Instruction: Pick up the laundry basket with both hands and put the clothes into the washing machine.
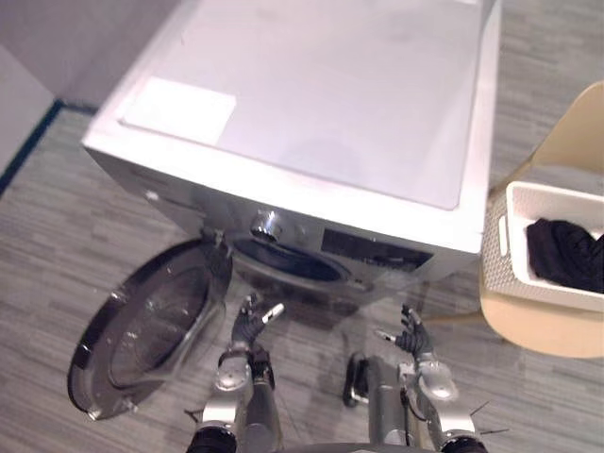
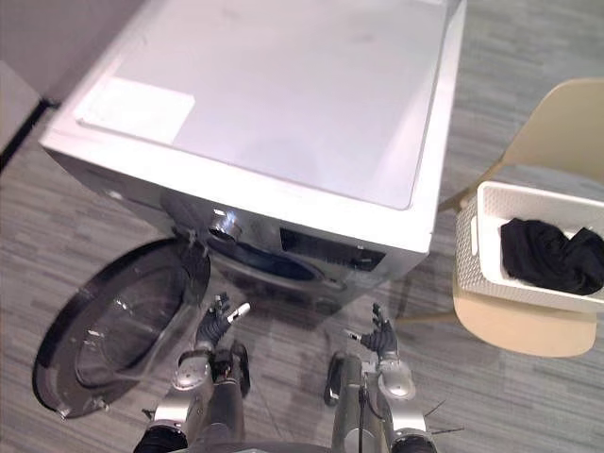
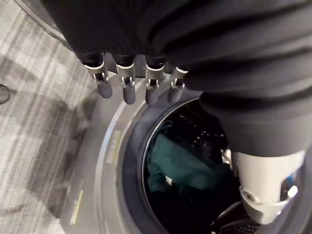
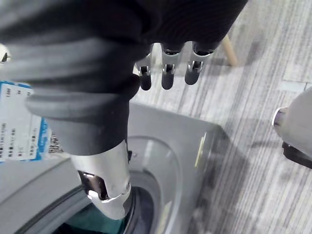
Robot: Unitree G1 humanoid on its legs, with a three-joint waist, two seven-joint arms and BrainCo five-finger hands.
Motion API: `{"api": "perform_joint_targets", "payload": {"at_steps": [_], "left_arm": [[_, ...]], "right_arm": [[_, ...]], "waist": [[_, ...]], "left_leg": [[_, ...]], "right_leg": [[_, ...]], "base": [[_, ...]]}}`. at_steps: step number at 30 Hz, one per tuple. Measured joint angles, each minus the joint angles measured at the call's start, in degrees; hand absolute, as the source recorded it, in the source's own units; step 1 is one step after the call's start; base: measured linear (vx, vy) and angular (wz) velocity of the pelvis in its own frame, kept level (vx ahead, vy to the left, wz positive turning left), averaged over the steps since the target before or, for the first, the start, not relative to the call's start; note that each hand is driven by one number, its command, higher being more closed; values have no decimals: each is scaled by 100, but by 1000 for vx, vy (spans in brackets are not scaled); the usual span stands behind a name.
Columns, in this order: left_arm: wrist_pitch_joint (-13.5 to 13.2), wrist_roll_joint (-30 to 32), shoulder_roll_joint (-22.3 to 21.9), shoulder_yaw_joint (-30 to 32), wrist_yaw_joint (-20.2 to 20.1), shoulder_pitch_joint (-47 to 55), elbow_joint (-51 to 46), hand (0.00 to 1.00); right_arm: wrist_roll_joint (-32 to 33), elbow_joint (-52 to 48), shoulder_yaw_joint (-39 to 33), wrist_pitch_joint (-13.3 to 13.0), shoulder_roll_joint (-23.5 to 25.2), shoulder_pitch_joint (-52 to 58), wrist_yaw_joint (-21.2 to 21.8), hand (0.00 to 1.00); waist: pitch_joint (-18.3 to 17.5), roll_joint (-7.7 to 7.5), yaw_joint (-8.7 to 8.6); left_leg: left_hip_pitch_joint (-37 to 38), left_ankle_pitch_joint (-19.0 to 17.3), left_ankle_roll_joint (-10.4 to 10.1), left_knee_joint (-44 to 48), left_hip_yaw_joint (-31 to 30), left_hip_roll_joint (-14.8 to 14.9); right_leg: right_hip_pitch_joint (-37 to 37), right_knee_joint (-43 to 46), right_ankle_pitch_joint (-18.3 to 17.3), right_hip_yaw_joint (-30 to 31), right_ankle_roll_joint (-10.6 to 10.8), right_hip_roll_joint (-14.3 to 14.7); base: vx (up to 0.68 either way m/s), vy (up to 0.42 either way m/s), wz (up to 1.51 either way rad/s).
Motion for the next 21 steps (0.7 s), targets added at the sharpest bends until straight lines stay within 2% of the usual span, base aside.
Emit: {"api": "perform_joint_targets", "payload": {"at_steps": [3, 5, 9, 12, 14, 15, 16, 18, 19, 20, 21], "left_arm": [[-1, 295, 40, -2, -9, 35, 638, 0], [1, 391, 118, 0, -10, 74, 877, 0], [42, 655, 293, -2, -10, 114, 1302, 0], [39, 722, 351, -2, 1, 117, 1320, 0], [32, 723, 325, -12, 5, 82, 1448, 0], [36, 723, 245, -16, 2, 85, 1540, 0], [37, 723, 208, -20, 1, 95, 1549, 0], [38, 723, 237, -20, 2, 58, 1538, 0], [38, 723, 249, -22, 4, 2, 1538, 0], [38, 723, 325, -33, 4, -51, 1538, 0], [38, 723, 299, -79, 5, -118, 1537, 0]], "right_arm": [[99, 659, -188, -8, -19, -3, -11, 0], [171, 1051, -262, -5, -47, -93, -20, 0], [311, 1421, -368, -5, -120, -55, -18, 0], [317, 1549, -377, -22, -165, -134, -19, 0], [315, 1642, -365, -26, -246, -184, -19, 0], [316, 1639, -366, -27, -346, -238, -23, 0], [316, 1634, -367, -28, -368, -295, -26, 0], [320, 1527, -369, -39, -392, -451, -51, 0], [322, 1404, -356, -42, -362, -479, -68, 0], [325, 1361, -349, -41, -357, -515, -112, 0], [335, 1364, -357, -31, -361, -537, -165, 0]], "waist": [[-345, 82, -41], [-392, 149, -112], [-417, 177, -157], [-418, 160, -147], [-413, 177, -151], [-381, 201, -144], [-365, 248, -144], [-253, 142, -155], [-152, 21, -168], [-103, -26, -177], [-59, -4, -240]], "left_leg": [[673, 469, 29, -1135, 191, -97], [997, 602, 32, -1521, 289, -107], [1574, 618, 34, -1739, 541, -199], [1621, 606, 44, -1632, 493, -272], [1623, 476, 143, -1501, 141, -345], [1645, 120, 188, -1383, -41, -361], [1670, -88, 176, -1354, -41, -361], [1710, -463, 227, -1094, 422, -522], [1658, -680, 295, -821, 791, -578], [1634, -801, 343, -655, 1175, -556], [1665, -808, 402, -637, 1648, -461]], "right_leg": [[549, -1022, 436, 33, 80, 123], [879, -1530, 680, 68, 103, 221], [1485, -2207, 1009, 344, 185, 341], [1431, -2354, 1195, 749, 196, 355], [1346, -2476, 1363, 1119, 228, 366], [1194, -2540, 1499, 1544, 281, 456], [1103, -2547, 1550, 1737, 320, 524], [843, -2605, 1765, 2509, 402, 576], [683, -2644, 1882, 2948, 372, 621], [576, -2772, 1908, 3027, 211, 618], [464, -2891, 1804, 2664, -203, 580]], "base": [[145, 72, -11], [112, 68, -18], [69, 78, -34], [1, 25, -57], [-59, 17, -109], [-84, 52, -134], [-124, 99, -186], [-173, 127, -196], [-221, 123, -207], [-177, 114, -223], [-145, 92, -232]]}}
